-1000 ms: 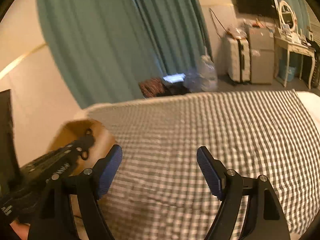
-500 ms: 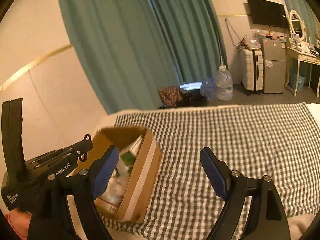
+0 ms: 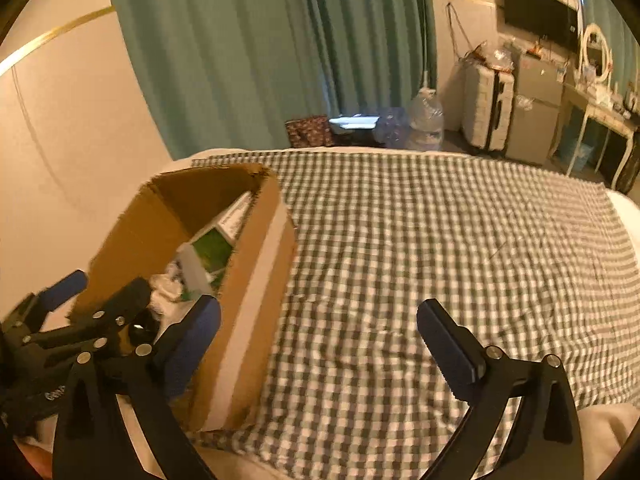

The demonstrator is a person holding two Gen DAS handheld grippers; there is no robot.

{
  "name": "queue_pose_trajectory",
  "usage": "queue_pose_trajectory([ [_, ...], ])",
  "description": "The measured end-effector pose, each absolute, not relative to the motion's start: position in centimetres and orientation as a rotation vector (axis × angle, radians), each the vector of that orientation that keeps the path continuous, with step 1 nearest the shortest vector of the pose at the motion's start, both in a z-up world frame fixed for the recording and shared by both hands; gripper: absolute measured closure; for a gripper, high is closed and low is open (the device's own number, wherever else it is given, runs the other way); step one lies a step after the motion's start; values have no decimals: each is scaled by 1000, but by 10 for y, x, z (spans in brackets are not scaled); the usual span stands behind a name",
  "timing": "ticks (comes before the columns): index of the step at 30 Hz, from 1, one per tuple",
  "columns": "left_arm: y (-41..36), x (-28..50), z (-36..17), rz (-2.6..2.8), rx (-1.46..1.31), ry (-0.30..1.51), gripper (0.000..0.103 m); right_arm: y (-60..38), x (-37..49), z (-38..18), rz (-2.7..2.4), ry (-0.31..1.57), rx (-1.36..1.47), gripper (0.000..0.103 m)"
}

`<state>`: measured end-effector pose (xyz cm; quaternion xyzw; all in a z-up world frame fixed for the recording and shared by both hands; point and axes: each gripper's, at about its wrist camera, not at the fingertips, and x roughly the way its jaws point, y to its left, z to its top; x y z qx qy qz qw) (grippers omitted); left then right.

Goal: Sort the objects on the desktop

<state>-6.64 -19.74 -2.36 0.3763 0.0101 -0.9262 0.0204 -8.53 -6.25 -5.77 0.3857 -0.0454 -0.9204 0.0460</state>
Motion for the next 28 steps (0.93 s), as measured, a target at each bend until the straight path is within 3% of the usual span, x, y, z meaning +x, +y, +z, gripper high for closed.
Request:
queue_pose_trajectory([
  [28,-213,-69,-42,-2810,1087,181,0,-57,-92,-65,-2848,-81,1234,4],
])
